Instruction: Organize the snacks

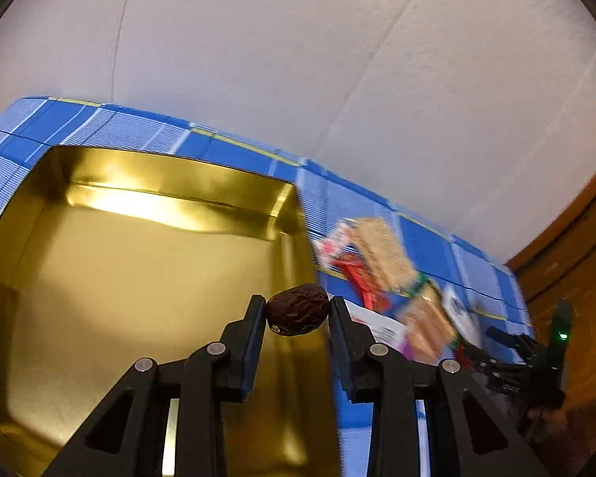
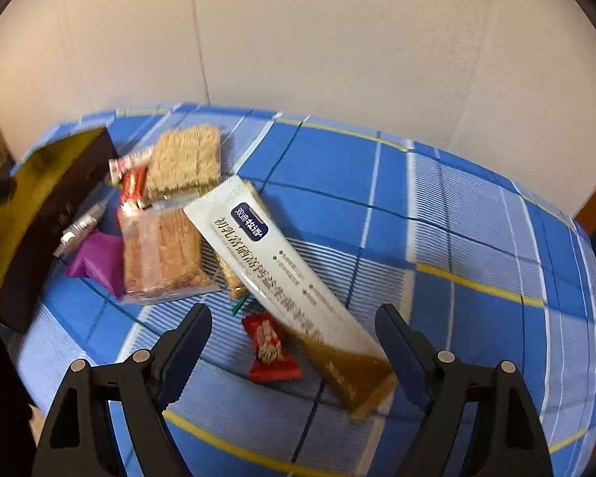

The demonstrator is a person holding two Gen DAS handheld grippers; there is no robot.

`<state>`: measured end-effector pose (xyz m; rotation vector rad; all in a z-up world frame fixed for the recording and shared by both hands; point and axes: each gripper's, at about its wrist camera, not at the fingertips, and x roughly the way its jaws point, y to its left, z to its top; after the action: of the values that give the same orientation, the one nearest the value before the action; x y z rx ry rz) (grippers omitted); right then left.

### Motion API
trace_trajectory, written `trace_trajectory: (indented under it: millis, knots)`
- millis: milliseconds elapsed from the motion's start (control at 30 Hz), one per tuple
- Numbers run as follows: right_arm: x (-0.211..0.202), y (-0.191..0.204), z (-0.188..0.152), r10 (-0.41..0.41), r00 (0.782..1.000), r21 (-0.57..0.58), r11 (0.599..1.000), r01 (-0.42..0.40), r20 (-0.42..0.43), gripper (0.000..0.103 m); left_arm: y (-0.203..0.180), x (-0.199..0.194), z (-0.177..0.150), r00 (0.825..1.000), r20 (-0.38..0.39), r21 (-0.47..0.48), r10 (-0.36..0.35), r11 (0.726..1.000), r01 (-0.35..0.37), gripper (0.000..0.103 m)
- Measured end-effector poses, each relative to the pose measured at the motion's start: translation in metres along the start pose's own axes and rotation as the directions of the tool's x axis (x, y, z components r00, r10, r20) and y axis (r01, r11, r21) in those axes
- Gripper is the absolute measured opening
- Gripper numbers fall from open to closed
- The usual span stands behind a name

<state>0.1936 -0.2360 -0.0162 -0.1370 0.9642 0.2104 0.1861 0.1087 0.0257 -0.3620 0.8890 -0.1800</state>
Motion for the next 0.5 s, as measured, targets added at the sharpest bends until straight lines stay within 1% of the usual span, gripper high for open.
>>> trace_trajectory:
  millis: [67,100,133,167,200,233,267,333,367,400,500]
  knots:
    - [0.009,0.000,0.005,0.000,1.000,-0.017,1.000,-0.001,-0.021,0.086,0.004,0.012,0.006,0.999,-0.010,0.007,0.039,0.999,-0.039,0.033]
    - [0.015,0.000,0.007,0.005,0.999,-0.023,1.000,-0.006,-0.034,0.086,0.008,0.018,0.011,0.999,-0.020,-0.001,0.040,0.999,-0.040,0.033]
    - [0.018,0.000,0.008,0.006,0.999,-0.025,1.000,-0.007,-0.042,0.079,0.012,0.025,0.015,0.999,-0.032,-0.014,0.038,0.999,-0.039,0.033]
    - [0.024,-0.002,0.009,0.018,0.998,-0.025,0.999,-0.020,-0.057,0.073,0.017,0.032,0.019,0.997,-0.050,-0.034,0.051,0.998,-0.053,0.033]
    - [0.025,-0.003,0.009,0.040,0.997,-0.017,0.999,-0.041,-0.060,0.070,0.020,0.037,0.023,0.997,-0.058,-0.047,0.058,0.997,-0.060,0.033]
    - [0.026,-0.004,0.009,0.058,0.997,-0.008,0.998,-0.058,-0.059,0.063,0.022,0.042,0.025,0.998,-0.043,-0.053,0.056,0.997,-0.058,0.033]
    - [0.025,-0.004,0.010,0.066,0.996,-0.001,0.998,-0.066,-0.054,0.055,0.024,0.046,0.027,0.997,-0.043,-0.054,0.071,0.996,-0.073,0.034]
    - [0.023,-0.001,0.010,0.063,0.997,-0.004,0.998,-0.063,-0.049,0.045,0.026,0.049,0.028,0.996,-0.032,-0.062,0.087,0.994,-0.088,0.044]
    - [0.022,0.001,0.008,0.064,0.997,-0.008,0.998,-0.064,-0.050,0.043,0.027,0.049,0.028,0.995,-0.026,-0.070,0.092,0.993,-0.093,0.058]
    - [0.021,0.002,0.007,0.062,0.997,-0.013,0.998,-0.063,-0.051,0.042,0.027,0.047,0.027,0.994,-0.016,-0.075,0.105,0.992,-0.106,0.068]
    - [0.019,0.003,0.004,0.063,0.996,-0.014,0.998,-0.064,-0.063,0.040,0.023,0.038,0.022,0.992,0.031,-0.059,0.122,0.991,-0.120,0.070]
